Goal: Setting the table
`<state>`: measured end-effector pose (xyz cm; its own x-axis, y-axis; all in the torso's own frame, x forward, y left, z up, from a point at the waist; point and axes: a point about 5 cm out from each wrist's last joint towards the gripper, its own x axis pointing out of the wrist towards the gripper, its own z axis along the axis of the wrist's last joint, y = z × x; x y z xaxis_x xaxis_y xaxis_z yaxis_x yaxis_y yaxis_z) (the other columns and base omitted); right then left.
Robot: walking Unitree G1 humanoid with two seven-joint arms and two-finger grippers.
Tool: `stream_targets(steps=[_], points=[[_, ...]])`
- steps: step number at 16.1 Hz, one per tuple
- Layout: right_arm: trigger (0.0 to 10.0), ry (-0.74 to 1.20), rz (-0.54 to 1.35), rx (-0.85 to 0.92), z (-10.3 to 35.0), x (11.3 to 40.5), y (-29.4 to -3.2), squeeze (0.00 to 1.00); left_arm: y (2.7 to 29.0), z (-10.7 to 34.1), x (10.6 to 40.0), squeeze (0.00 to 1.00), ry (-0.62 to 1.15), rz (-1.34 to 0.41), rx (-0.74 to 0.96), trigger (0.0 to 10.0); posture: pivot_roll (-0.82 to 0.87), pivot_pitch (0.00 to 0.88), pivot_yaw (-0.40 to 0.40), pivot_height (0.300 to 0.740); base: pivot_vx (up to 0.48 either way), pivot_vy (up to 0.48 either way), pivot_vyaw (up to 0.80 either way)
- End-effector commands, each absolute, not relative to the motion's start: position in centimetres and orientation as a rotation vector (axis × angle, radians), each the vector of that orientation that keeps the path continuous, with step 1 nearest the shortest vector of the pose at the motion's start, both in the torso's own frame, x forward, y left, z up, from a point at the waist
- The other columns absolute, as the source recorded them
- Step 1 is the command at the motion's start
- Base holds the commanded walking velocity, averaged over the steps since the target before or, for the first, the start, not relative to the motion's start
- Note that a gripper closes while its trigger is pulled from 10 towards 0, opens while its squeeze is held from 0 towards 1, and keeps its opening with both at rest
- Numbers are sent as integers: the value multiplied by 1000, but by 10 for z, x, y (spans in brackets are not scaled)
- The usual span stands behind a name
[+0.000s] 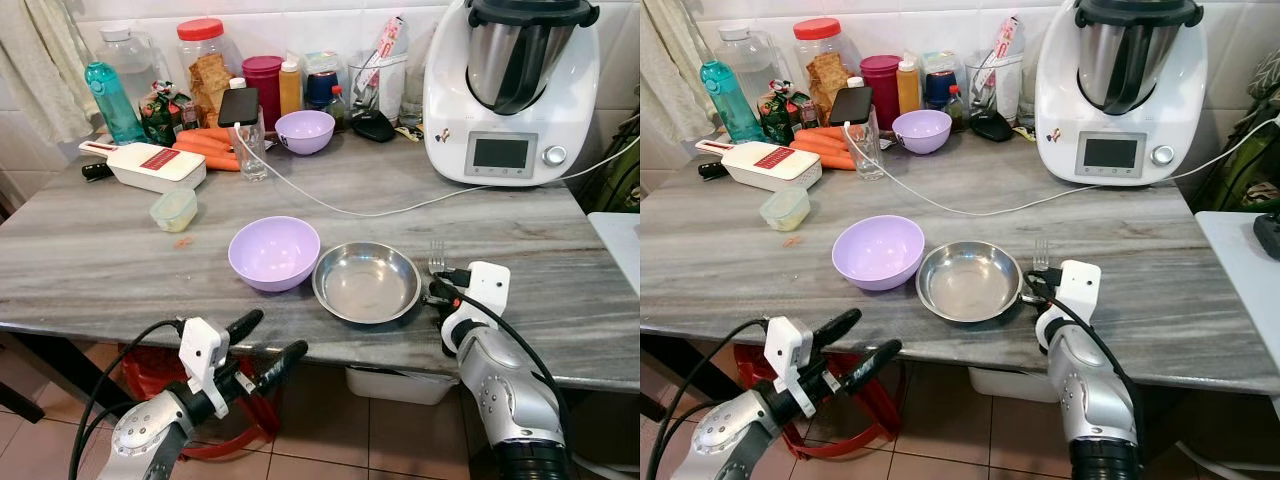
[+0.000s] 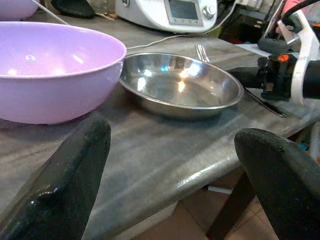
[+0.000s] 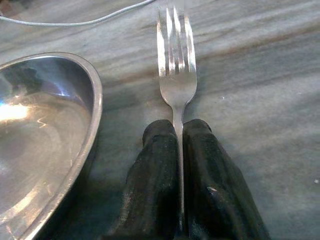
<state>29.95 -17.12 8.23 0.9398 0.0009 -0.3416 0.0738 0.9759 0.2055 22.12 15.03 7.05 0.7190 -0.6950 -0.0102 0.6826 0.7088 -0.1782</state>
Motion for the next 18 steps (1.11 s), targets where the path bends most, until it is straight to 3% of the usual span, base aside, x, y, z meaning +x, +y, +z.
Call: stream_targets(steps=[1, 8, 18], points=[[10000, 385, -39, 215, 75, 297, -170, 1000, 151, 70, 220, 0, 86, -788, -165, 10000, -80, 0, 58, 740, 0, 0, 0], [10000, 380, -57, 204, 76, 296, -178, 1000, 151, 68, 217, 0, 96, -824, -181, 10000, -82, 0, 56, 740, 0, 0, 0], [10000, 36, -87, 53, 126, 279, -190, 1000, 154, 66, 213, 0, 99, -845, -196, 10000, -91, 0, 58, 740, 0, 0, 0]])
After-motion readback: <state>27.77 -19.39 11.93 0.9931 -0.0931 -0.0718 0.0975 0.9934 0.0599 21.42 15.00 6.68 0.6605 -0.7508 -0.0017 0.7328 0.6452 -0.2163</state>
